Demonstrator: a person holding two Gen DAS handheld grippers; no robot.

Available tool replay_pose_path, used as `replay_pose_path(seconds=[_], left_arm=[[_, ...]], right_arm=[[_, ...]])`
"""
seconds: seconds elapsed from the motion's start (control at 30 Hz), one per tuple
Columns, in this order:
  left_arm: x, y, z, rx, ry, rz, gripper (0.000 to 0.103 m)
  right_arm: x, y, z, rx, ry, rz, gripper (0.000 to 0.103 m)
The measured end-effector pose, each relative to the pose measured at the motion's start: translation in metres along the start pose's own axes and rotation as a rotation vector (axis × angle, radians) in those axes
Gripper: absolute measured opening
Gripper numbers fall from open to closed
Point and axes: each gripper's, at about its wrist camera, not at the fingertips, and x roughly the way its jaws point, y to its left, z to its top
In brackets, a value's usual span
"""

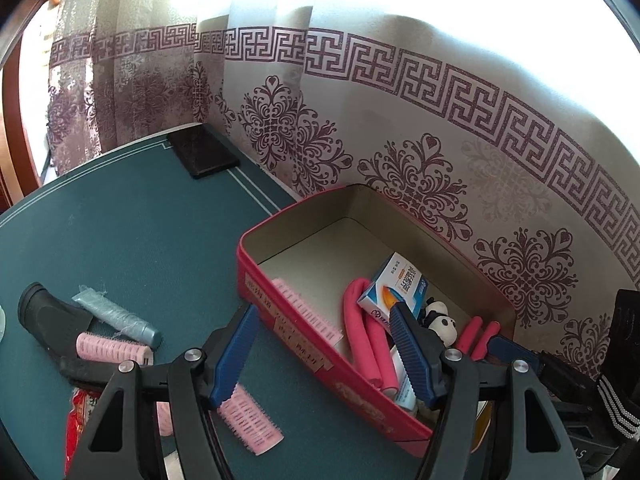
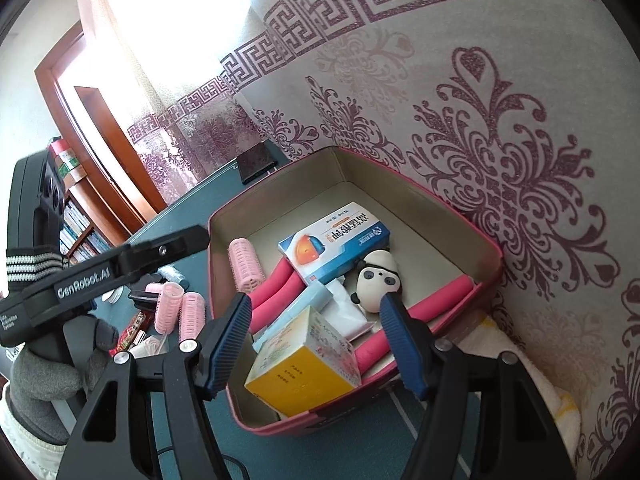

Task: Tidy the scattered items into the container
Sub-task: 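Carry both boxes over the red tin box and open both grippers, then move the left gripper to the red snack packet while the right gripper approaches the white gauze roll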

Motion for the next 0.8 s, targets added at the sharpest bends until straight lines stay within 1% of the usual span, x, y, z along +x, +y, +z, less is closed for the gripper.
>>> replay_pose_path(seconds=[0.17, 0.33, 0.5, 0.6, 0.7, 0.8], left_arm=[[-0.014, 0.021, -0.014, -0.059, -0.002, 0.03, 0.07], [-0.037, 0.053, -0.026, -0.125, -0.018, 0.079, 0.07], [-0.061, 0.085, -0.039, -0.18, -0.038, 0.125, 0.07], [-0.074, 0.103, -0.05, -0.21, -0.049, 0.145, 0.07], [-0.085, 0.121, -0.061, -0.241, -0.057, 0.166, 0.07], [-0.093, 0.137, -0.073, -0.272, -0.063, 0.189, 0.07]], right_arm=[[-0.003, 0.011, -0.002, -0.018, -0.002, 0.013, 0.071], [-0.004, 0.027, -0.005, -0.048, -0.003, 0.029, 0.071], [-0.003, 0.049, -0.011, -0.09, 0.005, 0.051, 0.071], [-0.006, 0.061, -0.014, -0.126, -0.013, 0.041, 0.073], [-0.01, 0.075, -0.017, -0.156, -0.018, 0.054, 0.073], [-0.009, 0.09, -0.022, -0.191, -0.005, 0.074, 0.073]])
